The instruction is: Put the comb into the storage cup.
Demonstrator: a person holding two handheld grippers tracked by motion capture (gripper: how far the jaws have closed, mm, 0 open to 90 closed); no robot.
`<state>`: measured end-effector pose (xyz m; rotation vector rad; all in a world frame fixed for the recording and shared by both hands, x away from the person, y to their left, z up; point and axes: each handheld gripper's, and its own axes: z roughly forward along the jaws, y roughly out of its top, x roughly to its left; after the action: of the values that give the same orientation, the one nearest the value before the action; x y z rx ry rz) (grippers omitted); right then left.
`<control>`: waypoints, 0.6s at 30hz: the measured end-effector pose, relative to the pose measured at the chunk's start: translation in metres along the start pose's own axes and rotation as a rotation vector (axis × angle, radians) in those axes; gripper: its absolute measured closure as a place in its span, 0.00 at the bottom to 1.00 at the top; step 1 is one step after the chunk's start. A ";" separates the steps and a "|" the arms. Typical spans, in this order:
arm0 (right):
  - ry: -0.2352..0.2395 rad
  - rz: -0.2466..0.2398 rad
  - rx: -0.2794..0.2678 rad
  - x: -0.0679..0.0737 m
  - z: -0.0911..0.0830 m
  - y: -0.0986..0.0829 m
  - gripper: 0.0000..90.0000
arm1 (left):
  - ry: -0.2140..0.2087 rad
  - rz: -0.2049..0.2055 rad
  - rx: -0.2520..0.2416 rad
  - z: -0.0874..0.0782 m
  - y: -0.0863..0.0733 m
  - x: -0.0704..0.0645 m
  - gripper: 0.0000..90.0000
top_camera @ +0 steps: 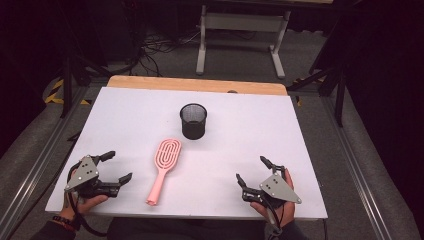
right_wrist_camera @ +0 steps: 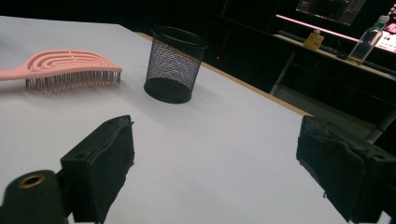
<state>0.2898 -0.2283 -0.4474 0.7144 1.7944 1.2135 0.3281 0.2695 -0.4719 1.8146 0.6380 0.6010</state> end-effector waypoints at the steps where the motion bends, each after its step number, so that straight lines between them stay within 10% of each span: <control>1: 0.001 0.001 0.001 -0.001 0.000 -0.001 0.13 | -0.001 0.000 0.002 0.000 0.000 0.000 0.11; 8: -0.033 -0.009 0.005 -0.003 -0.002 0.000 0.15 | -0.005 -0.042 0.008 0.001 0.006 -0.005 0.10; 18: -0.064 0.015 0.041 -0.009 0.001 -0.001 0.16 | 0.015 -0.114 0.156 0.009 0.035 -0.020 0.10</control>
<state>0.2947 -0.2356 -0.4456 0.7836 1.7684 1.1538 0.3244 0.2398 -0.4432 1.9049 0.8114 0.5007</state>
